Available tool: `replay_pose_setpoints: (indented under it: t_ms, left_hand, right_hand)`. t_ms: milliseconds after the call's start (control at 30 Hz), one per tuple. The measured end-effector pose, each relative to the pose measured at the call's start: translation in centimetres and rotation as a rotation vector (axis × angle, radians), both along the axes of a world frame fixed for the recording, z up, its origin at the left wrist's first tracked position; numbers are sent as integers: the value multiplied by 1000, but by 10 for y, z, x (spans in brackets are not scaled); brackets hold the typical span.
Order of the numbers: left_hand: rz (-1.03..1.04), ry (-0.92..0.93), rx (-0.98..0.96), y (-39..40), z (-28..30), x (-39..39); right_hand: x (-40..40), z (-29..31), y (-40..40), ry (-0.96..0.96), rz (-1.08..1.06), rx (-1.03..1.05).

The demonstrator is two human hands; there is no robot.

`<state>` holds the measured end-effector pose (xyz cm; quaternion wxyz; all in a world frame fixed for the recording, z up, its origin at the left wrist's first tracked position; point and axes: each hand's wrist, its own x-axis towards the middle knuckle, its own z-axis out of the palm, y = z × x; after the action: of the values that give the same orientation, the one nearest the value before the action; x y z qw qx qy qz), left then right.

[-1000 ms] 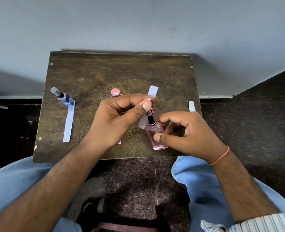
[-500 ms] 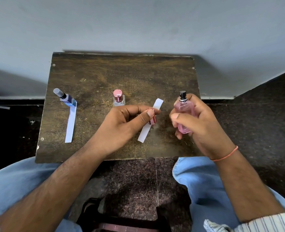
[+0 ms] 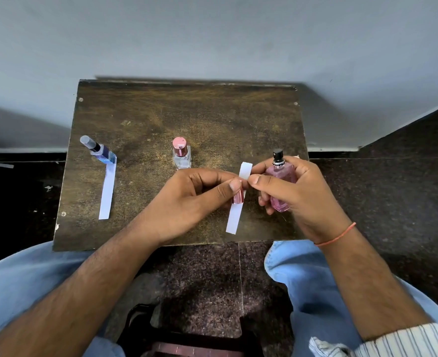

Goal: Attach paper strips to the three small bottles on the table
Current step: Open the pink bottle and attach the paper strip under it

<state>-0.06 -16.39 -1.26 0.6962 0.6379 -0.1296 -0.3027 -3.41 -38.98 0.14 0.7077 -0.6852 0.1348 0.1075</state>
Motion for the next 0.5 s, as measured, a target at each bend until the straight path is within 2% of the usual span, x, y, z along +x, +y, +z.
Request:
replay_pose_setpoints:
  t_ms: [300,500]
  left_hand:
    - [-97,-64,80,6,-3,2]
    - [-72,204,163,9,-11,4]
  right_hand:
    - [2,-1,5,22,-3,0]
    - [3,-1,6,45,-10,65]
